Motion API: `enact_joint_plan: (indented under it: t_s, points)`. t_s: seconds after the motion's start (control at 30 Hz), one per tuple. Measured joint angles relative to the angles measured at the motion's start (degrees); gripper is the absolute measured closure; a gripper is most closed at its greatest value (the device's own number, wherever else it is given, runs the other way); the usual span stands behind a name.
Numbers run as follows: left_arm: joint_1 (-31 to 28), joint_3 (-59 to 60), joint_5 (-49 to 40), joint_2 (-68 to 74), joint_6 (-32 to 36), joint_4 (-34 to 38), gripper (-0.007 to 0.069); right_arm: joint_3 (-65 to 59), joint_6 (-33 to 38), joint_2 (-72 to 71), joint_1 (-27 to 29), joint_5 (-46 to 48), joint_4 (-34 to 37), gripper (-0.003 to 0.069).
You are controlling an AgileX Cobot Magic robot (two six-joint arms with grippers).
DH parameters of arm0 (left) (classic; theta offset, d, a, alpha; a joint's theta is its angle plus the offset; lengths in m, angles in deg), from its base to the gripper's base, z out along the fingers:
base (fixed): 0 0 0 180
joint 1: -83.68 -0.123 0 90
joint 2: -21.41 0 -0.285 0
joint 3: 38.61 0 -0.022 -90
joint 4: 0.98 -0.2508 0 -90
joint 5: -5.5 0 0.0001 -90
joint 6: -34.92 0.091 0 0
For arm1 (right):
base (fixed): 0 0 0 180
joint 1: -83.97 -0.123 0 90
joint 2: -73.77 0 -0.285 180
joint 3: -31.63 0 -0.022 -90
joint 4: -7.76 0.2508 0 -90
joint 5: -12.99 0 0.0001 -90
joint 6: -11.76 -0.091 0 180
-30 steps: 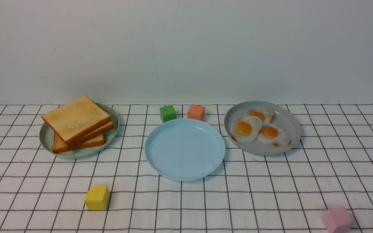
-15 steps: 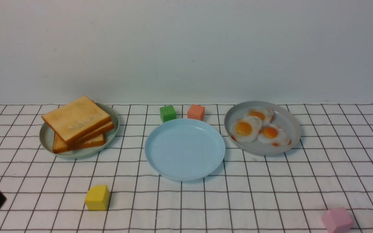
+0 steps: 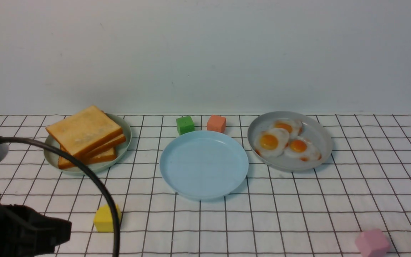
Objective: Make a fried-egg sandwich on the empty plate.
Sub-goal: Use the left arm to grab a slice of bread
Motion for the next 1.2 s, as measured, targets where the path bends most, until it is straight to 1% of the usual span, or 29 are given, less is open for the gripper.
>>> enact_joint_plan:
  t_s: [0.07,0.1,0.13,0.17,0.2,0.23,0.27,0.3,0.33,0.4,0.43,0.47,0.5,0.53,0.57,0.63,0.73,0.8,0.87,0.93,0.97,1.07,1.1,1.2]
  points:
    - [0.0,-1.5,-1.0,2.7,1.2,0.0,0.0636,3.7,2.5,0.3,0.0,5.3,0.9,0.0463]
    - [0.0,-2.8,-1.6,4.7,1.5,0.0,0.0636,6.6,5.4,1.5,-0.1,9.7,0.7,0.0501]
    - [0.0,-3.7,-1.8,6.0,1.7,0.0,0.0636,9.3,6.9,2.9,-0.1,12.1,0.0,0.0532]
    - [0.0,-6.1,-2.1,8.3,1.8,-0.3,0.0636,13.9,11.6,5.6,-0.3,18.8,-1.4,0.0592]
    - [0.0,-6.5,-2.1,8.7,1.9,-0.4,0.0636,14.7,12.3,6.1,-0.3,18.8,-1.6,0.0592]
    - [0.0,-9.6,-2.2,12.1,1.9,-1.3,0.0636,21.5,17.2,10.9,-0.4,25.9,-3.9,0.0651]
    - [0.0,-12.7,-2.3,14.3,1.9,-2.0,0.0636,26.7,20.4,14.2,-0.4,31.3,-5.5,0.0666]
    - [0.0,-13.2,-2.4,14.7,1.9,-2.1,0.0636,26.7,20.4,14.9,-0.4,32.2,-5.9,0.0666]
    - [0.0,-17.0,-3.0,17.9,1.9,-2.6,0.0636,33.2,23.4,19.6,-0.6,38.3,-8.5,0.0668]
    - [0.0,-21.7,-4.4,22.2,1.9,-2.6,0.0636,39.4,24.9,25.8,-1.3,44.8,-12.7,0.0664]
    - [0.0,-25.1,-5.9,24.5,1.9,-2.4,0.0636,42.6,25.0,28.9,-3.1,47.6,-15.1,0.0659]
    - [0.0,-25.1,-5.9,24.8,1.9,-2.3,0.0636,42.6,25.0,29.4,-3.1,47.6,-15.1,0.0659]
    - [0.0,-28.3,-7.9,27.5,1.9,-1.6,0.0636,46.2,24.8,32.8,-6.3,50.1,-18.9,0.0657]
    - [0.0,-30.1,-9.1,29.0,1.9,-1.1,0.0636,47.7,24.4,34.6,-8.6,50.9,-21.2,0.0655]
    - [0.0,-32.9,-11.1,31.5,1.9,-0.9,0.0636,49.9,23.3,37.6,-13.3,51.7,-25.5,0.0655]
    - [0.0,-34.2,-12.0,33.0,1.9,-1.5,0.0636,50.8,22.7,39.4,-17.5,52.0,-28.8,0.0655]
    - [0.0,-34.7,-12.0,35.4,1.5,-3.6,0.0636,51.1,22.3,40.9,-21.8,51.8,-32.0,0.0655]
    - [0.0,-34.8,-11.3,37.0,1.0,-5.0,0.0636,51.1,22.3,41.2,-24.1,50.0,-32.9,0.0654]
    - [0.5,-35.2,-10.4,38.6,0.7,-5.9,0.0636,51.1,22.3,41.2,-25.3,47.0,-33.3,0.0652]
    - [2.1,-35.9,-9.4,40.3,0.5,-7.9,0.0636,51.1,22.3,41.2,-25.9,43.7,-33.4,0.0652]
    - [2.4,-36.0,-9.3,40.4,0.5,-8.2,0.0636,51.1,22.3,41.2,-26.0,43.3,-33.4,0.0652]
    - [7.0,-38.4,-9.0,43.6,0.3,-14.4,0.0636,51.1,22.3,41.4,-26.0,38.4,-33.1,0.0652]
    - [7.8,-39.5,-9.2,44.9,-0.5,-16.3,0.0636,51.1,22.3,41.4,-26.1,37.4,-33.0,0.0652]
    - [7.1,-44.0,-10.3,49.4,-4.9,-21.6,0.0636,51.1,22.3,41.4,-26.2,35.6,-33.0,0.0651]
